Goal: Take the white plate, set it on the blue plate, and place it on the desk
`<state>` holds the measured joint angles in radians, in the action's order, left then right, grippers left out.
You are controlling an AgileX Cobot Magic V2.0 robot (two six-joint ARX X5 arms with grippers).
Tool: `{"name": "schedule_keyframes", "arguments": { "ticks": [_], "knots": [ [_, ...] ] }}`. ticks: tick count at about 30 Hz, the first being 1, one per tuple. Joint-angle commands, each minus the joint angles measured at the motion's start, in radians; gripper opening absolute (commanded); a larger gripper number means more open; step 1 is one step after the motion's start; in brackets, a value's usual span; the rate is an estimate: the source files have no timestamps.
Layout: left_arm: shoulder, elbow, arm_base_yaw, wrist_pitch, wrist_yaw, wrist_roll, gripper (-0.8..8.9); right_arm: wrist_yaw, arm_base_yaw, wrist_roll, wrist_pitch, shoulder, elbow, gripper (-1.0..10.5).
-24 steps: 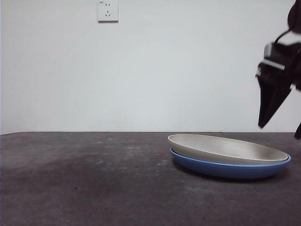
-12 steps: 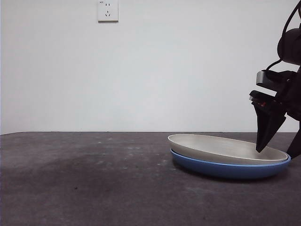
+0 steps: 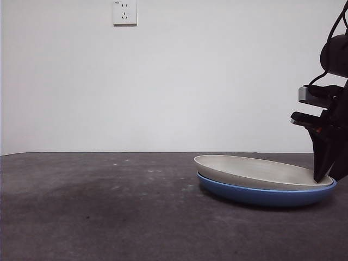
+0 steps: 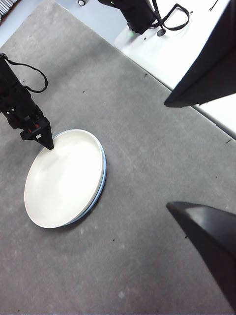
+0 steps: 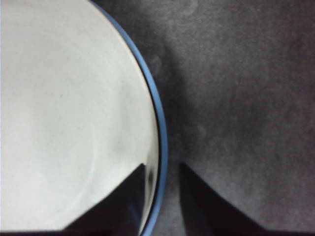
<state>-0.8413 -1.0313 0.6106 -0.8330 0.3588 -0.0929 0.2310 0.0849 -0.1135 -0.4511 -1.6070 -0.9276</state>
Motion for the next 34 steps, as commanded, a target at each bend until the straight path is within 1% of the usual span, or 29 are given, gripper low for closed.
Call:
{"name": "schedule_keyframes", "arguments": {
  "ticks": [1, 7, 12, 17, 21, 23, 30, 34],
  "knots": [
    [-0.004, -0.009, 0.005, 0.01, 0.005, -0.005, 3.08, -0.004, 0.003, -0.014, 0.01, -0.021, -0.005, 0.2],
    [-0.004, -0.009, 0.005, 0.01, 0.005, -0.005, 3.08, -0.003, 0.003, -0.016, 0.01, -0.019, -0.005, 0.1],
    [-0.004, -0.009, 0.005, 0.01, 0.005, -0.005, 3.08, -0.003, 0.003, -0.035, 0.015, 0.007, -0.006, 0.1],
    [-0.004, -0.009, 0.005, 0.01, 0.005, -0.005, 3.08, 0.008, 0.003, -0.061, 0.021, 0.094, -0.006, 0.1],
    [-0.005, -0.009, 0.005, 0.01, 0.005, -0.005, 3.08, 0.058, 0.005, -0.084, 0.021, 0.177, -0.006, 0.1],
    [-0.004, -0.009, 0.005, 0.011, 0.005, -0.005, 3.08, 0.065, 0.009, -0.104, 0.022, 0.209, -0.008, 0.1],
    [-0.005, -0.009, 0.005, 0.011, 0.005, -0.005, 3.08, 0.068, 0.077, -0.153, 0.032, 0.249, -0.036, 0.1],
    [-0.004, -0.009, 0.005, 0.011, 0.005, -0.005, 3.08, 0.063, 0.145, -0.204, 0.088, 0.242, -0.036, 0.1]
  ]
}}
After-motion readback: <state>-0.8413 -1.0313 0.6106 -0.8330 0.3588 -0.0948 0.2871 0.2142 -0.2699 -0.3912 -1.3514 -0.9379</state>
